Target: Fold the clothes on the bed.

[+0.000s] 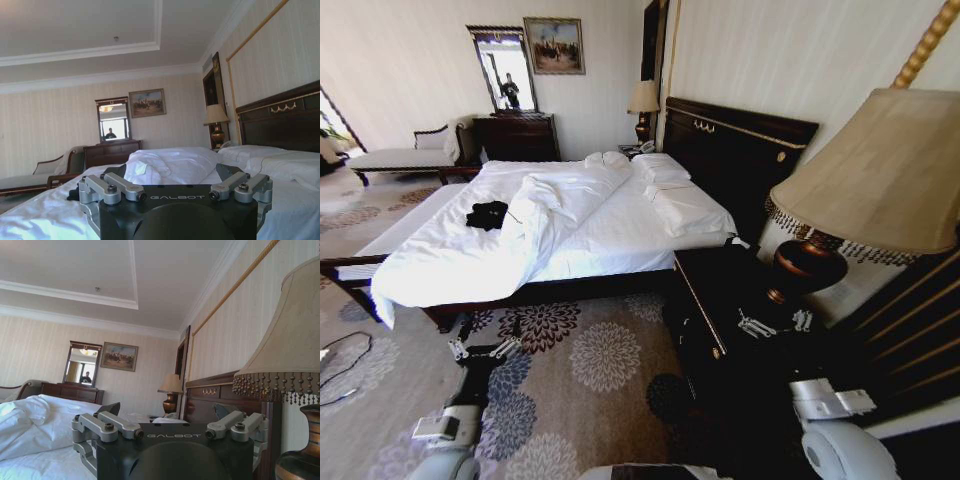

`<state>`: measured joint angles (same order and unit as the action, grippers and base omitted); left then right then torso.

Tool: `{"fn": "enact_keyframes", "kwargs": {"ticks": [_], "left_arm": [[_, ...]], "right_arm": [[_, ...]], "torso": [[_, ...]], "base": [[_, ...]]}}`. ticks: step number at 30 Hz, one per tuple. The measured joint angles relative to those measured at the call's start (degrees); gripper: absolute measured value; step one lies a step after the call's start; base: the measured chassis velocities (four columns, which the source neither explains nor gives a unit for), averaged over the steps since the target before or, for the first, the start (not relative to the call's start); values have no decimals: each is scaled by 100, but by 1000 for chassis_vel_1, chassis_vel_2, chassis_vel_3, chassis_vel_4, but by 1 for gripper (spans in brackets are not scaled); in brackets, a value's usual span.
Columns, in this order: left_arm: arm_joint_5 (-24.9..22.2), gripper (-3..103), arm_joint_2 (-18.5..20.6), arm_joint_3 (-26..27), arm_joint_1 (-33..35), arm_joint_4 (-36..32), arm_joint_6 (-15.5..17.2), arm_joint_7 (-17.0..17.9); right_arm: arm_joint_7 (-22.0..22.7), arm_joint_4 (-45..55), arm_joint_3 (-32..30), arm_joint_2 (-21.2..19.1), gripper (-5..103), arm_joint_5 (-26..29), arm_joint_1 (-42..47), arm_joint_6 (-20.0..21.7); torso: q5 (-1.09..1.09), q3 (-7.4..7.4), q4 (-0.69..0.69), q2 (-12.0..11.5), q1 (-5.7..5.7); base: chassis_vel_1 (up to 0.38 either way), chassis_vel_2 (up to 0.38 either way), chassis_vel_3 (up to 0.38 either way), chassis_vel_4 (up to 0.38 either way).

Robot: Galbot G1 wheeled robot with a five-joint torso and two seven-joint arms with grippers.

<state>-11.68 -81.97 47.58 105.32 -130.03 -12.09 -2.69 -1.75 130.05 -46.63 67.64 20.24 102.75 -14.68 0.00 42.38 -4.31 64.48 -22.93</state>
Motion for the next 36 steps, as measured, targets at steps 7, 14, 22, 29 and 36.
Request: {"fn": "enact_keyframes", "kwargs": {"ticks": [7,14,22,29,36], "left_arm": [[12,100,12,-1,-17,46,-22,-3],[-18,100,45,-5,-53,92,-27,-8],[-54,100,83,-7,-74,116,-27,-32],[-69,100,89,-5,-78,117,-27,-52],[-70,100,86,-4,-76,115,-30,-66]], "right_arm": [[-6,-20,12,19,100,18,-5,-74],[2,-60,9,-14,100,44,-38,-86],[2,-106,14,-37,100,52,-78,-90],[2,-117,17,-53,100,62,-92,-104],[2,-117,3,-64,100,69,-89,-121]], "torso": [[0,-5,0,-8,3],[0,-14,0,-27,11],[0,-77,-1,-148,68],[0,-181,-1,-335,153],[0,-272,0,-496,221]], "base": [[0,0,0,0],[0,0,0,0],[0,0,0,0],[0,0,0,0],[0,0,0,0]]}}
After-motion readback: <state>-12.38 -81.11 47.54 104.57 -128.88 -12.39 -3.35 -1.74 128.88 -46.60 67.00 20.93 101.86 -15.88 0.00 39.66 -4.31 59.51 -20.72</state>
